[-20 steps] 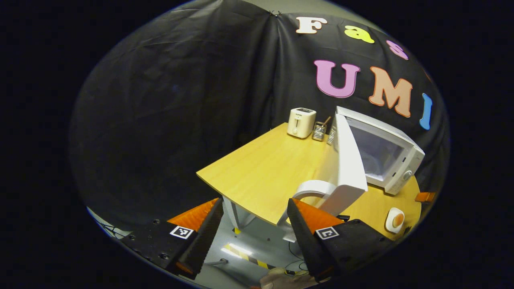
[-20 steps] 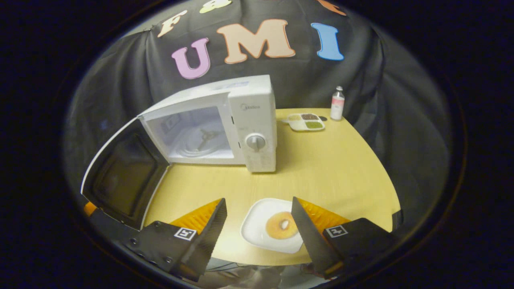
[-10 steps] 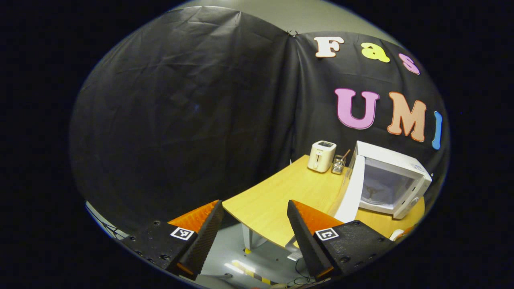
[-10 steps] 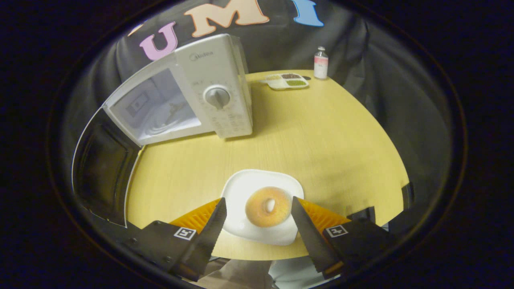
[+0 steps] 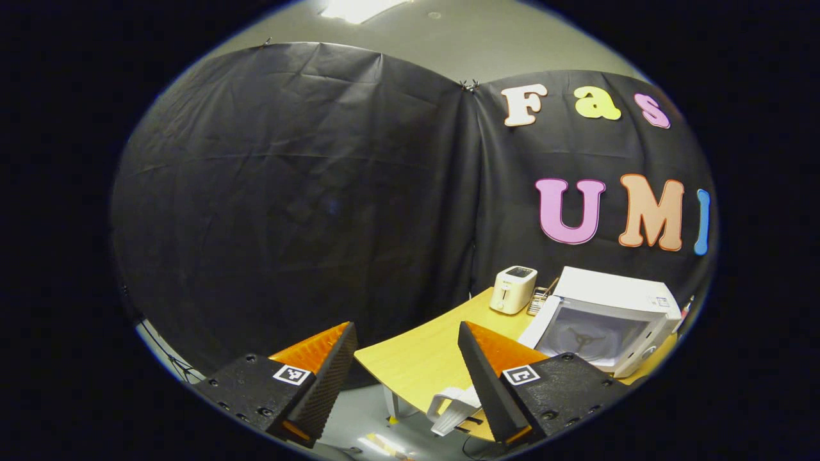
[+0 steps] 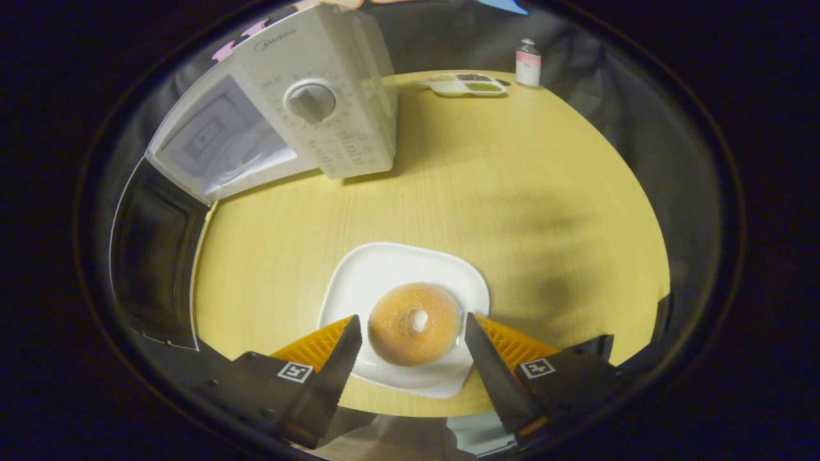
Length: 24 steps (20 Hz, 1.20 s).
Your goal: Open the microwave oven with the left hand, put the food in, and close the microwave oven.
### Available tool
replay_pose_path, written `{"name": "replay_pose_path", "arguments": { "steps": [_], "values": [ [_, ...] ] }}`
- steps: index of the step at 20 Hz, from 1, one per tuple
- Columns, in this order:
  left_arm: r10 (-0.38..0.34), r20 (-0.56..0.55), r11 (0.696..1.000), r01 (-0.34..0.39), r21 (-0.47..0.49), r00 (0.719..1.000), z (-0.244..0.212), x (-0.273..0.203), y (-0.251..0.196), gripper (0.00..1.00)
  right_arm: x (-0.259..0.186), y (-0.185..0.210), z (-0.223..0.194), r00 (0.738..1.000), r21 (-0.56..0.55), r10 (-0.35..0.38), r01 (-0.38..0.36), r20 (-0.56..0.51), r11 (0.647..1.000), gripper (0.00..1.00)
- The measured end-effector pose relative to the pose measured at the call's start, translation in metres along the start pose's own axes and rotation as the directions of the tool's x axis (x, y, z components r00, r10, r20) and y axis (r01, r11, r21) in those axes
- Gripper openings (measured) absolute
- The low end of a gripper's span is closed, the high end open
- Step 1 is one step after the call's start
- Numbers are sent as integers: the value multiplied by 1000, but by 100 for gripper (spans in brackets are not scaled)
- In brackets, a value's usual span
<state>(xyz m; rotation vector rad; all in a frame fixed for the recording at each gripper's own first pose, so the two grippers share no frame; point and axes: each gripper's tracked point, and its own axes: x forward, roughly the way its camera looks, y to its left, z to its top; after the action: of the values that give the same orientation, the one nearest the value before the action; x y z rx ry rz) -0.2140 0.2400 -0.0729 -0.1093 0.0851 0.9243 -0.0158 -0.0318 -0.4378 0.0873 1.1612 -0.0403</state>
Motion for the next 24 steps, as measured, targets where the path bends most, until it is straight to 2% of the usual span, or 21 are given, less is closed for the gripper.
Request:
{"name": "replay_pose_path", "arguments": {
  "steps": [1,6,7,8,9,10,11,13,14,16,17,19,21,22,24],
  "values": [
    [6,2,1000,-6,6,1000,0,-3,-3,89,2,1,-2,1000,-7,4,-4,-19,1000,93],
    [35,12,999,-35,-4,999,5,-12,-13,89,5,1,-4,999,-67,-4,1,-39,998,87],
    [42,9,999,-42,-10,999,3,-13,-14,89,8,1,-2,999,-74,0,-3,-42,997,92],
    [48,4,999,-48,-15,999,1,-14,-13,94,6,1,-4,999,-81,6,-9,-38,997,81],
    [50,2,999,-50,-19,999,0,-16,-13,94,5,0,-4,999,-82,8,-11,-38,997,81],
    [52,-1,998,-52,-19,999,-1,-17,-12,89,4,0,-5,999,-78,8,-10,-36,997,87],
    [58,-4,998,-58,-15,998,-2,-17,-10,89,4,1,-3,999,-71,10,-12,-31,997,74],
    [67,-7,998,-67,-6,998,-5,-13,-4,89,-2,5,2,1000,-38,27,-28,-6,999,74],
    [65,-11,998,-65,-6,998,-6,-11,-1,93,-4,7,4,999,-18,33,-33,3,999,74],
    [53,-20,999,-53,-4,998,-9,-3,3,93,-11,14,10,998,25,45,-46,34,999,74],
    [44,-27,999,-44,-1,999,-12,1,5,89,-14,19,13,998,43,50,-52,48,998,74],
    [22,-42,1000,-21,11,999,-17,13,10,89,-18,32,14,997,74,54,-59,61,996,74],
    [-8,-53,1000,9,21,999,-20,24,13,89,-25,52,15,994,111,70,-79,82,991,74],
    [-26,-60,999,27,25,998,-21,32,13,93,-28,66,15,992,125,84,-95,96,988,74],
    [-62,-80,998,64,21,995,-28,45,12,89,-33,96,19,984,142,113,-132,135,981,74]
  ]
}}
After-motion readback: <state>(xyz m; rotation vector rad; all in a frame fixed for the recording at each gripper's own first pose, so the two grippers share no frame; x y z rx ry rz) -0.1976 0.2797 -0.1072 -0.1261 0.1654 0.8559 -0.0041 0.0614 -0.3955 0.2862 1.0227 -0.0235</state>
